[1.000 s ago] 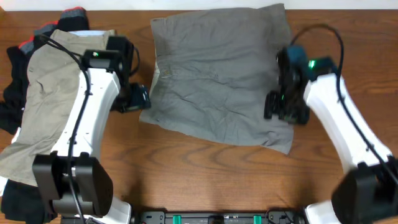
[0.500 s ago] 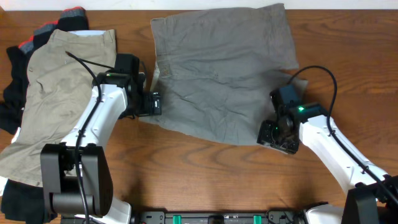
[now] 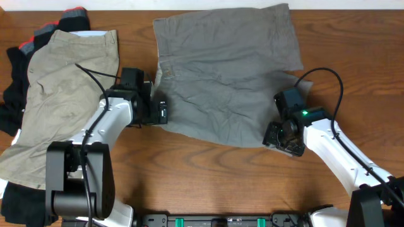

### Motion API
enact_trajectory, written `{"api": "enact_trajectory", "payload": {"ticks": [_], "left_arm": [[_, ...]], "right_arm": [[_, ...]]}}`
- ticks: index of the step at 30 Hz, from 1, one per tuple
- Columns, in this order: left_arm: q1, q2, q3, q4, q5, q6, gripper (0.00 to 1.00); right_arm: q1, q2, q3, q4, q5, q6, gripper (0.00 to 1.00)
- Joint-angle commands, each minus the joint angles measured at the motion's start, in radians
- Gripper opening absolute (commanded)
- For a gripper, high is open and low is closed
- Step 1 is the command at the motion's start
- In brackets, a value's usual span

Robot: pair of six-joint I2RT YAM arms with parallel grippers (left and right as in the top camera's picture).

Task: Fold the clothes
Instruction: 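Move both grippers to the shorts' bottom corners and grasp them, then lift the bottom edge with both grippers and fold it up toward the waistband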

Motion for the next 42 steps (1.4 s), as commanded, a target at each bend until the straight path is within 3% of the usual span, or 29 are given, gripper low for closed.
{"api": "enact_trajectory", "payload": {"ticks": [1, 4, 6, 7, 10, 11, 12, 27, 32, 38, 42], "left_arm": [[-0.008, 0.027, -0.031, 0.016, 0.033, 0.021, 0.98], [-0.008, 0.043, -0.039, 0.014, 0.033, 0.020, 0.98], [-0.008, 0.052, -0.039, 0.011, 0.044, 0.019, 0.92], [-0.008, 0.055, -0.039, 0.010, 0.055, 0.016, 0.82], [-0.008, 0.055, -0.038, -0.004, 0.066, -0.042, 0.25], [-0.008, 0.055, -0.038, -0.010, 0.066, -0.072, 0.10], [-0.008, 0.055, -0.038, -0.016, 0.066, -0.096, 0.06], [-0.008, 0.055, -0.038, -0.019, 0.066, -0.135, 0.06], [-0.008, 0.055, -0.038, -0.020, 0.066, -0.148, 0.06], [-0.008, 0.055, -0.038, -0.029, 0.066, -0.173, 0.06], [-0.008, 0.047, -0.033, -0.056, 0.066, -0.175, 0.06]], "right_arm": [[-0.006, -0.006, -0.006, 0.002, 0.020, 0.021, 0.67], [-0.006, -0.006, -0.006, -0.003, 0.020, 0.021, 0.66], [-0.006, -0.006, -0.006, -0.006, 0.020, 0.022, 0.67], [-0.006, -0.006, -0.006, -0.011, 0.020, 0.029, 0.66], [-0.008, -0.006, -0.007, -0.039, 0.022, 0.065, 0.66], [-0.010, -0.006, -0.008, -0.052, 0.029, 0.074, 0.66], [-0.011, -0.006, -0.008, -0.060, 0.035, 0.079, 0.66], [-0.026, -0.006, -0.130, 0.053, 0.071, 0.118, 0.65], [-0.025, -0.006, -0.175, 0.123, 0.048, 0.119, 0.59], [-0.025, -0.006, -0.236, 0.240, 0.034, 0.119, 0.35], [-0.029, -0.006, -0.245, 0.293, 0.041, 0.119, 0.01]]}}
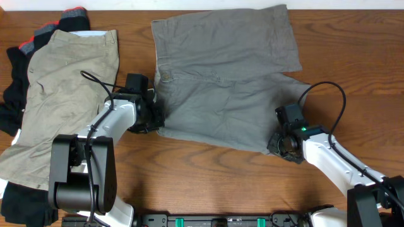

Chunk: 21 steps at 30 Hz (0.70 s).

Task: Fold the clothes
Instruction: 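Lift the bottom edge with both grippers and fold it up toward the waistband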

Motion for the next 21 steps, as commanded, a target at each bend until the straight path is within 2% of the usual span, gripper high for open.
{"api": "enact_trajectory", "payload": {"ticks": [1, 5, 15, 21], "left_arm": [[0.003, 0.002, -0.002, -0.042, 0.002, -0.027, 0.06], [0.003, -0.069, 0.013, -0.130, 0.002, -0.035, 0.06], [0.003, -0.413, 0.014, -0.349, 0.001, -0.062, 0.06], [0.003, -0.627, 0.014, -0.472, -0.002, -0.129, 0.06]], "right_arm": [[-0.029, 0.013, -0.022, 0.019, 0.000, 0.006, 0.01], [-0.079, 0.005, 0.040, -0.023, -0.001, -0.009, 0.01], [-0.275, -0.087, 0.310, -0.285, -0.025, -0.246, 0.01], [-0.350, -0.204, 0.436, -0.445, -0.039, -0.343, 0.01]]}}
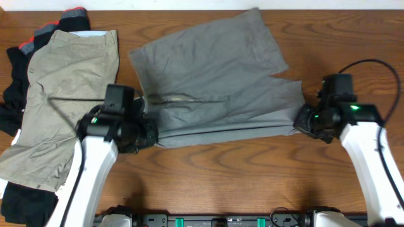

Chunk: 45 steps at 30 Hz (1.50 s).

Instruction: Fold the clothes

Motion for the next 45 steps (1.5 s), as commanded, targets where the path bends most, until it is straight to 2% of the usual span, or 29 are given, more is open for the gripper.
{"api": "enact_trajectory", "payload": {"ticks": [1, 9, 12, 16, 27, 35, 45], "left_arm": [[0.015, -0.119, 0.012, -0.063, -0.088, -0.058, 0.06], [0.015, -0.365, 0.012, -0.200, -0.088, -0.126, 0.06], [0.015, -0.415, 0.012, -0.190, -0.113, -0.132, 0.06], [0.015, -0.412, 0.011, -0.153, -0.206, -0.146, 0.06], [0.015, -0.176, 0.011, 0.076, -0.373, -0.153, 0.06], [0.015, 0.069, 0.011, 0.227, -0.518, -0.220, 0.06], [0.016, 0.313, 0.011, 0.518, -0.592, -0.220, 0.06]], "right_arm": [[-0.064, -0.085, 0.071, -0.055, 0.114, -0.097, 0.01], [-0.081, -0.308, 0.148, -0.170, 0.107, -0.142, 0.01], [-0.080, -0.364, 0.148, -0.123, 0.107, -0.142, 0.01], [-0.079, -0.345, 0.146, -0.019, 0.078, -0.169, 0.01], [-0.038, 0.008, 0.146, 0.383, -0.105, -0.259, 0.01], [0.067, 0.295, 0.146, 0.665, -0.093, -0.296, 0.01], [0.126, 0.592, 0.146, 0.973, -0.094, -0.290, 0.01]]}}
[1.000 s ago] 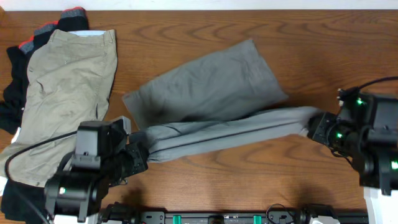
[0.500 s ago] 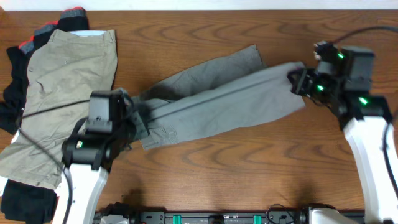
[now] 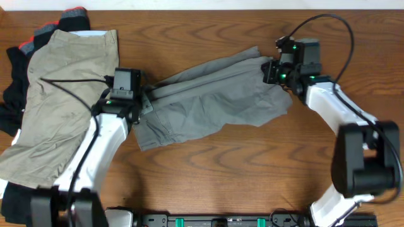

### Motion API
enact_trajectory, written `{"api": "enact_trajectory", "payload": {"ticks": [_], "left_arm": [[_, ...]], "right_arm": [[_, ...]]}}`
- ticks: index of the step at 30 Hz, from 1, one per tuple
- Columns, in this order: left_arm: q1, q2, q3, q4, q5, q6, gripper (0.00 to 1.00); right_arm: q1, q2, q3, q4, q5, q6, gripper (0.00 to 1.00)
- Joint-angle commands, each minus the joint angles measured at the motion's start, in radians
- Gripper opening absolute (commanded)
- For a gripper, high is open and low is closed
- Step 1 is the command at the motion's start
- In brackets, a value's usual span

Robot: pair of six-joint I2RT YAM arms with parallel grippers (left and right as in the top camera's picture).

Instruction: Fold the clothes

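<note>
Grey shorts (image 3: 208, 101) lie bunched and folded across the middle of the table, running from lower left to upper right. My left gripper (image 3: 146, 99) is shut on their left edge, near the waistband. At the upper right, my right gripper (image 3: 270, 70) is shut on the other end of the shorts. The cloth between the two grippers is doubled over itself with loose creases. The fingertips of both grippers are hidden by cloth and gripper bodies.
Tan shorts (image 3: 60, 94) lie spread at the left, over dark garments with red trim (image 3: 38, 38). The left arm (image 3: 95, 157) crosses the lower left of the table; the right arm (image 3: 341, 120) curves down the right side.
Both grippers have moved away from me with the near edge of the grey shorts. The right gripper went from mid right to the upper right. The shorts are now doubled over and narrower.
The grey shorts first lay spread flat, with a gripper at each near corner. Then both grippers closed in on those corners. Then the near edge was pulled taut between them. Now that edge sits over the far part, the shorts folded.
</note>
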Motion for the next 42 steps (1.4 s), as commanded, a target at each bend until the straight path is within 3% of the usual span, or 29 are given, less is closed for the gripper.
{"api": "enact_trajectory", "payload": {"ticks": [1, 7, 8, 9, 10, 11, 12, 13, 18, 22, 31, 34, 37, 40, 42], "left_arm": [[0.021, 0.053, 0.007, 0.051, -0.146, -0.017, 0.06], [0.021, 0.100, 0.007, 0.164, -0.170, -0.020, 0.06], [0.020, 0.101, 0.007, 0.188, -0.182, -0.019, 0.17], [0.021, 0.101, 0.007, 0.214, -0.190, -0.019, 0.47], [0.021, 0.101, 0.007, 0.241, -0.203, -0.018, 0.70], [0.021, 0.101, 0.007, 0.268, -0.214, -0.014, 0.98], [0.021, 0.100, 0.007, 0.300, -0.226, -0.007, 0.98], [0.020, 0.097, 0.008, 0.323, -0.229, -0.002, 0.98], [0.020, 0.037, 0.015, 0.325, -0.227, 0.011, 0.98], [0.020, -0.031, 0.015, 0.262, -0.219, 0.013, 0.98], [0.020, -0.074, 0.015, 0.083, -0.014, 0.057, 0.98], [0.019, -0.043, 0.014, 0.054, 0.054, 0.092, 0.88], [0.019, 0.005, 0.014, 0.048, 0.095, 0.130, 0.66], [0.019, 0.060, 0.014, 0.049, 0.097, 0.143, 0.37], [0.019, 0.087, 0.014, 0.052, 0.097, 0.143, 0.24]], "right_arm": [[0.007, 0.060, 0.023, 0.065, 0.102, -0.006, 0.01], [0.043, 0.128, 0.023, 0.237, 0.102, -0.006, 0.05], [0.051, 0.136, 0.023, 0.280, 0.102, -0.006, 0.07], [0.060, 0.146, 0.023, 0.330, 0.103, -0.006, 0.12], [0.066, 0.150, 0.023, 0.372, 0.103, -0.006, 0.27], [0.075, 0.156, 0.023, 0.419, 0.111, -0.006, 0.49], [0.081, 0.157, 0.024, 0.455, 0.120, -0.006, 0.79], [0.088, 0.157, 0.024, 0.489, 0.134, -0.006, 0.99], [0.096, 0.151, 0.055, 0.482, 0.142, 0.002, 0.99], [0.093, 0.149, 0.100, 0.332, 0.106, 0.001, 0.99], [0.100, 0.136, 0.183, 0.004, -0.063, -0.076, 0.99], [0.111, 0.137, 0.183, -0.031, -0.084, -0.085, 0.98], [0.141, 0.137, 0.183, -0.040, -0.081, -0.135, 0.75], [0.185, 0.139, 0.183, -0.039, -0.041, -0.135, 0.47], [0.217, 0.146, 0.183, -0.037, 0.004, -0.135, 0.29]]}}
